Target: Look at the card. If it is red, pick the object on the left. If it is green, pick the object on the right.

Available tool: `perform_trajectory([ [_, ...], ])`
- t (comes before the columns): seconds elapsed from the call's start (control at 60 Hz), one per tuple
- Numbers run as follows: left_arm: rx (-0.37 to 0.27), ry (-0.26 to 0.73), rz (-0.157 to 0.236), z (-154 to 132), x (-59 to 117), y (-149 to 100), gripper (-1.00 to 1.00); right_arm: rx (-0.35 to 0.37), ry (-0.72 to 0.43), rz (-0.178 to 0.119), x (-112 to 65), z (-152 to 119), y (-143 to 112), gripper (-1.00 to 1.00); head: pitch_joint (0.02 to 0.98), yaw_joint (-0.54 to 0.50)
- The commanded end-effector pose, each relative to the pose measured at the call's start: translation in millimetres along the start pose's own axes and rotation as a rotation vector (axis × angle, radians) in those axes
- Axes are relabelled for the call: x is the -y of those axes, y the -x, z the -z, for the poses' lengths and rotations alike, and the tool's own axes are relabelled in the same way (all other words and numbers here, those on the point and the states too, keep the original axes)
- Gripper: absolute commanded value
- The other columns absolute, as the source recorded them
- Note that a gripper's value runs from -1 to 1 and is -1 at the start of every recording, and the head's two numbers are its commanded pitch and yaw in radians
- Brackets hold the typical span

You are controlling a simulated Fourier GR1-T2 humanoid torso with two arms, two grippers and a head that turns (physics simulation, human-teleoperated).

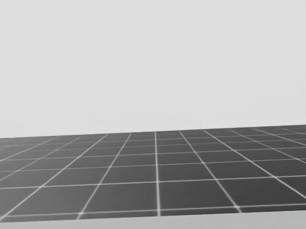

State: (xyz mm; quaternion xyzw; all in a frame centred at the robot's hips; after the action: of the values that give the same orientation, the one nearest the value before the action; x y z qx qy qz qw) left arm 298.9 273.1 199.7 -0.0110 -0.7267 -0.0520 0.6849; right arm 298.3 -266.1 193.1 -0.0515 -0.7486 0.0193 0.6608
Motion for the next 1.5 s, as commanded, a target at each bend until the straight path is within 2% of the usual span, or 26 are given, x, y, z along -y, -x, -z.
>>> perform_trajectory([
  [0.017,-0.003,0.0,0.002,0.4,-0.2,1.1,-1.0,-0.003,0.009,0.01,0.5,-2.6,-0.7,-1.0,0.074,0.0],
  [0.05,-0.003,0.0,0.002,0.6,-0.2,1.2,-1.0,0.016,0.038,-0.006,1.0,-4.6,-6.1,-1.0,0.077,0.0],
  [0.117,-0.003,0.001,0.001,0.7,-0.2,1.2,-1.0,0.032,0.033,0.0,0.2,-3.3,-8.3,-1.0,0.085,0.01],
  [0.183,-0.003,0.001,0.001,0.7,-0.3,1.3,-1.0,0.003,0.024,-0.021,-0.6,-1.8,-4.8,-1.0,0.099,0.01],
  [0.383,-0.003,0.001,0.0,1.3,-0.2,1.2,-1.0,-0.007,0.033,-0.006,0.7,0.5,-3.4,-1.0,0.215,0.0],
  [0.533,-0.002,0.003,0.001,1.5,-0.3,2.3,-1.0,-0.019,0.03,0.014,2.6,1.3,-4.1,-1.0,0.361,0.0],
  [0.767,-0.001,0.007,0.005,2.2,-1.2,3.2,-1.0,-0.025,0.022,0.017,3.3,1.6,-4.8,-1.0,0.586,0.0],
  [1.1,0.001,0.009,0.006,2.1,-1.4,3.0,-1.0,-0.025,0.021,0.012,2.9,1.8,-5.0,-1.0,0.819,-0.04],
  [1.3,0.001,0.01,0.006,2.2,-1.4,3.0,-1.0,-0.022,0.022,0.008,2.6,1.7,-5.9,-1.0,0.881,-0.05],
  [1.5,0.008,0.013,-0.002,2.1,-1.1,0.7,-1.0,-0.021,0.024,0.006,2.7,1.5,-6.4,-1.0,0.878,-0.03],
])
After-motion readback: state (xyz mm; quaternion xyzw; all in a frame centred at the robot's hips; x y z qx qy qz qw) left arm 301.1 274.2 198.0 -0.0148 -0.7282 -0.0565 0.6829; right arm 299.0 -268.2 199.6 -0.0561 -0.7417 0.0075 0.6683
